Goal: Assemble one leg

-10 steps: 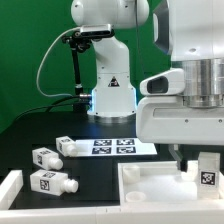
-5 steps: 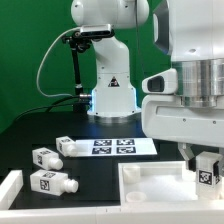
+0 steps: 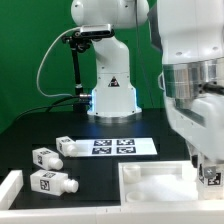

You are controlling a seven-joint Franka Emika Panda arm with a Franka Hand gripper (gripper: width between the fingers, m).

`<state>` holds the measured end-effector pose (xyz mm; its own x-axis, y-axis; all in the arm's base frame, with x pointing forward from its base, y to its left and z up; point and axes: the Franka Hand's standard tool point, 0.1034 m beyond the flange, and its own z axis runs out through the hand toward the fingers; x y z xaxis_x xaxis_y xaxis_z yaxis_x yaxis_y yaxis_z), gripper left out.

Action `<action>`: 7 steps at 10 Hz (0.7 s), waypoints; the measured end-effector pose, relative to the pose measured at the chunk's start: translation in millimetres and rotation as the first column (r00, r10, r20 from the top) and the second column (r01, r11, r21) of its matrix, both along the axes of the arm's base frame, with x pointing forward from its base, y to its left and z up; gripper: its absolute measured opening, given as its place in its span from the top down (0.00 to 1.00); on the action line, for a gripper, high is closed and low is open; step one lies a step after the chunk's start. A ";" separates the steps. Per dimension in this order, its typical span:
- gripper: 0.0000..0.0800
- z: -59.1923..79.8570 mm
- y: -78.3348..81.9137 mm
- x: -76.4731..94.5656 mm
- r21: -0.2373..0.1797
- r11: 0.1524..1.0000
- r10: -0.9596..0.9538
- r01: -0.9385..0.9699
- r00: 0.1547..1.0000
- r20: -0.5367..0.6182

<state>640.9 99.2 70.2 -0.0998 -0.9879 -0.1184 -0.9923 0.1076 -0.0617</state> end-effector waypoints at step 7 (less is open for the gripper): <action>0.38 -0.9 -0.2 -1.7 0.024 0.975 -0.221 0.221 0.975 -0.027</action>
Offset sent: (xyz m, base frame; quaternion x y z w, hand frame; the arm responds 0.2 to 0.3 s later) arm -0.0026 -0.0015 0.0003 -0.0078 0.0126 0.0990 0.9950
